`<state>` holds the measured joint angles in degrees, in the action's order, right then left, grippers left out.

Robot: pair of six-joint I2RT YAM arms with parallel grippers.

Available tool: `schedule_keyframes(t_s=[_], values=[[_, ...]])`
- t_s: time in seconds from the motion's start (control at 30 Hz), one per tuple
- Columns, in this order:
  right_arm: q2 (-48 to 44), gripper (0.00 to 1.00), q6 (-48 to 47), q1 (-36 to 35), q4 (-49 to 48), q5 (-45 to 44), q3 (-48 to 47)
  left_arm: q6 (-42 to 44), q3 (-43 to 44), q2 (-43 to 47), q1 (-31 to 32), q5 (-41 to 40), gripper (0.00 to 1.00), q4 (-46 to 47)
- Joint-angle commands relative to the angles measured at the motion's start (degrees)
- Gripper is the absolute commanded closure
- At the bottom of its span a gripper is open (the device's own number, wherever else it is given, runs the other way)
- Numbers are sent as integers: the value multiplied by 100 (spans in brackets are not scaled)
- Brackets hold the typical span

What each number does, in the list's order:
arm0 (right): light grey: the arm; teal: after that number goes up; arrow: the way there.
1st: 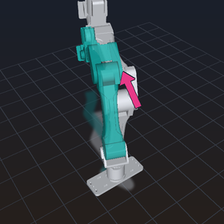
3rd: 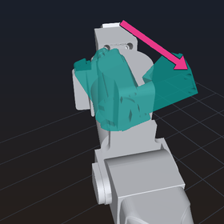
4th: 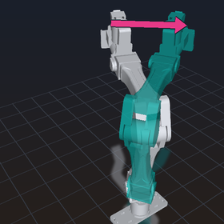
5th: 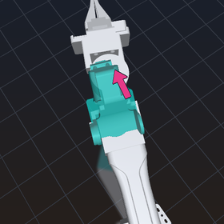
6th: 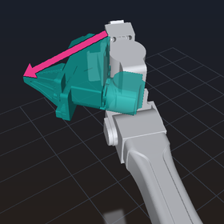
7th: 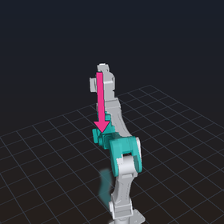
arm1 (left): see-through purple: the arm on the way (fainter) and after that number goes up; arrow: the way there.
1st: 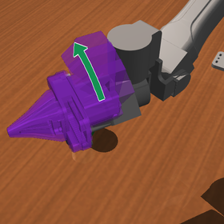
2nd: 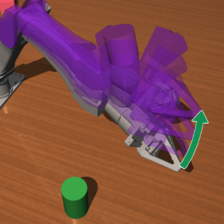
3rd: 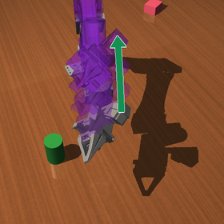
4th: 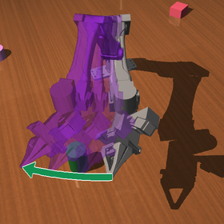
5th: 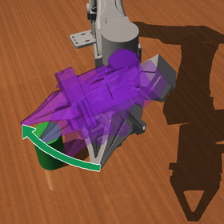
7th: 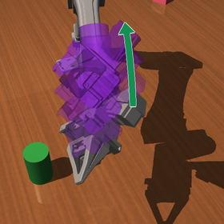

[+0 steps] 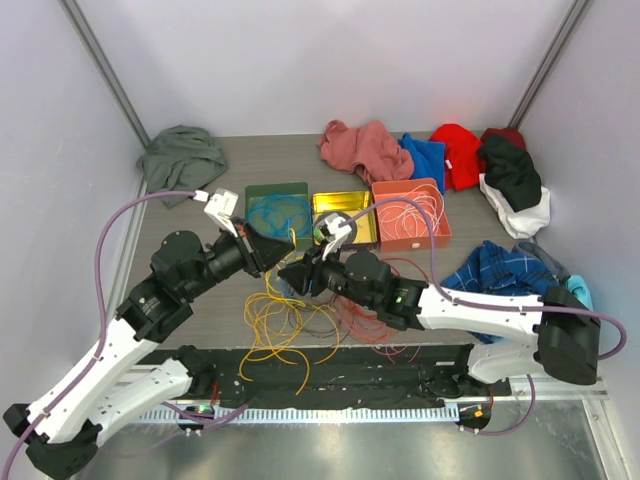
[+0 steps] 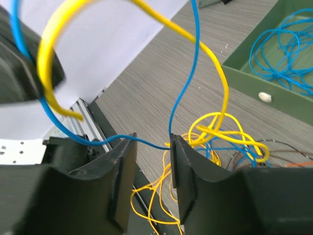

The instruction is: Untangle the cables

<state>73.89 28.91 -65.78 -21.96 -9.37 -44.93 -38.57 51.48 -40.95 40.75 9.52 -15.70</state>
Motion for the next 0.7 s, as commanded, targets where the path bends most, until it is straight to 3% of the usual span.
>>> schedule_keyframes(t_s=[0.0,0.17,0.23,0.4,0.53,0.6,0.63,0.67], values=[[38,62,-52,-23,-538,-180,-429,-37,-33,113,20,173,100,270],[-172,91,10,-23,-652,-328,-315,-46,-77,201,20,173,100,278],[-330,97,10,-32,-556,-373,-245,-37,-138,254,20,112,96,270],[-1401,99,-130,-23,277,-811,-61,-2,-235,500,20,-204,66,156],[-2491,99,-394,-32,1087,-1374,54,42,-288,667,20,-415,64,-20],[-3017,99,-473,-40,1499,-1637,63,25,-367,763,20,-433,70,-38],[-3160,99,-508,-32,1632,-1708,54,16,-393,773,20,-442,66,-55],[-3274,99,-544,-23,1859,-1770,19,-36,-437,807,20,-538,49,-90]])
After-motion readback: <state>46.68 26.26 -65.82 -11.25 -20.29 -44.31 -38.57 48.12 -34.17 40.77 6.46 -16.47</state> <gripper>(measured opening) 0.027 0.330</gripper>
